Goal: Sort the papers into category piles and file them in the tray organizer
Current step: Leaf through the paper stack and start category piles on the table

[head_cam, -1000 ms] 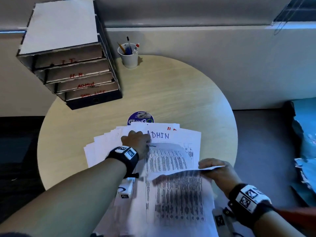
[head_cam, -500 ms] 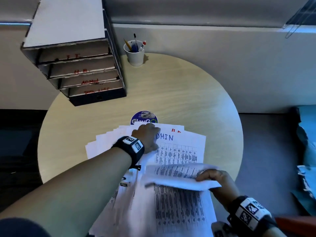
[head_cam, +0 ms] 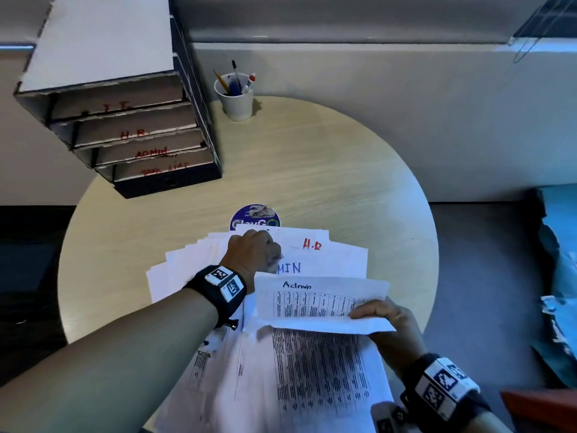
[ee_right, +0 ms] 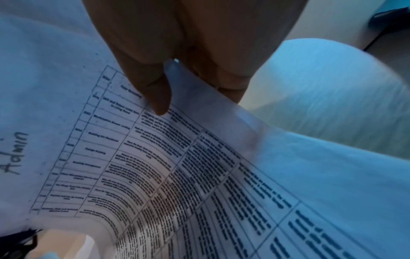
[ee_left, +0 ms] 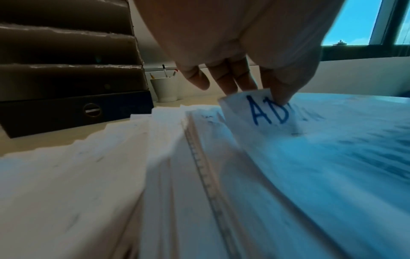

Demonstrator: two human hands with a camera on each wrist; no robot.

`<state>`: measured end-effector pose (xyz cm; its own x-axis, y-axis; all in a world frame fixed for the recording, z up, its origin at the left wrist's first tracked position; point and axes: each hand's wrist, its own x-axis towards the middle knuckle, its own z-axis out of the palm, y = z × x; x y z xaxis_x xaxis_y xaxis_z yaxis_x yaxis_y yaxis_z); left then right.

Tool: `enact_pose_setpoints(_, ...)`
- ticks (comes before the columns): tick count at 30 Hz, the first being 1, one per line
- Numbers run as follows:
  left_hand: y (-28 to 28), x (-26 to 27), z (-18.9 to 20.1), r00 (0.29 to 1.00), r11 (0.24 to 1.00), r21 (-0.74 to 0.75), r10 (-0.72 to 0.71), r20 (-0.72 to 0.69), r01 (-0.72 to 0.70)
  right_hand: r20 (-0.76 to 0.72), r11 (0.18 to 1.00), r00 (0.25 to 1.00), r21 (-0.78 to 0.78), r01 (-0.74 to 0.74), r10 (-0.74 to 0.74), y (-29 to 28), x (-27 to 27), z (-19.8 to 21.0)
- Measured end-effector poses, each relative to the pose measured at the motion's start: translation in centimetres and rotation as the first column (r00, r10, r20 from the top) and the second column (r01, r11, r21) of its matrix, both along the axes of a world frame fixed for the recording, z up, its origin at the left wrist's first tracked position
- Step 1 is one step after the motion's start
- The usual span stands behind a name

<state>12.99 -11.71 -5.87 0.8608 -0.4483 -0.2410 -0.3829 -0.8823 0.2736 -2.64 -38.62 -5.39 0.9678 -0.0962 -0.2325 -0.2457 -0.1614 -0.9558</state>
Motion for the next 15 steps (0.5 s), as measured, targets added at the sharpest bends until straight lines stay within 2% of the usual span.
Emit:
enact_pose_setpoints(2, 1.0, -0.8, -0.4, 0.996, 0.998, -0.057, 0.011, -0.090, -0.016, -0.009, 0.999, 0.999, 0.004, 0.039, -0.039, 0.5, 0.4, 0.4)
enact_pose_setpoints(4, 1.1, -2.3, 1.0, 0.968, 0.966, -0.212, 0.099, -0.229, -0.149, -0.031, 0.994, 0.994, 0.043, 0.105, -0.104, 0.6, 0.9, 0.5)
enact_pose_setpoints(6, 1.0, -3.9, 2.5, 0.941, 0.890, -0.364, 0.171, -0.292, -0.274, -0.092, 0.960, 0.980, 0.203, 0.194, -0.179, -0.2, 1.0, -0.1)
enact_pose_setpoints(7, 1.0, -4.9, 3.1, 0.937, 0.855, -0.420, 0.190, -0.293, -0.305, -0.132, 0.929, 0.973, 0.296, 0.221, -0.190, -0.6, 0.9, -0.4)
enact_pose_setpoints(9, 1.4, -6.4, 4.0, 0.970, 0.853, -0.476, 0.129, -0.206, -0.215, -0.173, 0.918, 0.973, 0.340, 0.207, -0.155, -1.3, 0.9, -1.2)
enact_pose_setpoints(12, 2.1, -7.9, 4.0, 0.988, 0.815, -0.563, 0.074, -0.134, -0.138, -0.260, 0.946, 0.964, 0.298, 0.128, -0.048, -1.2, 0.8, -1.3)
enact_pose_setpoints(15, 1.9, -8.1, 3.9, 0.990, 0.768, -0.626, 0.098, -0.101, -0.140, -0.287, 0.985, 0.957, 0.144, 0.092, -0.048, -0.9, 0.9, -1.0)
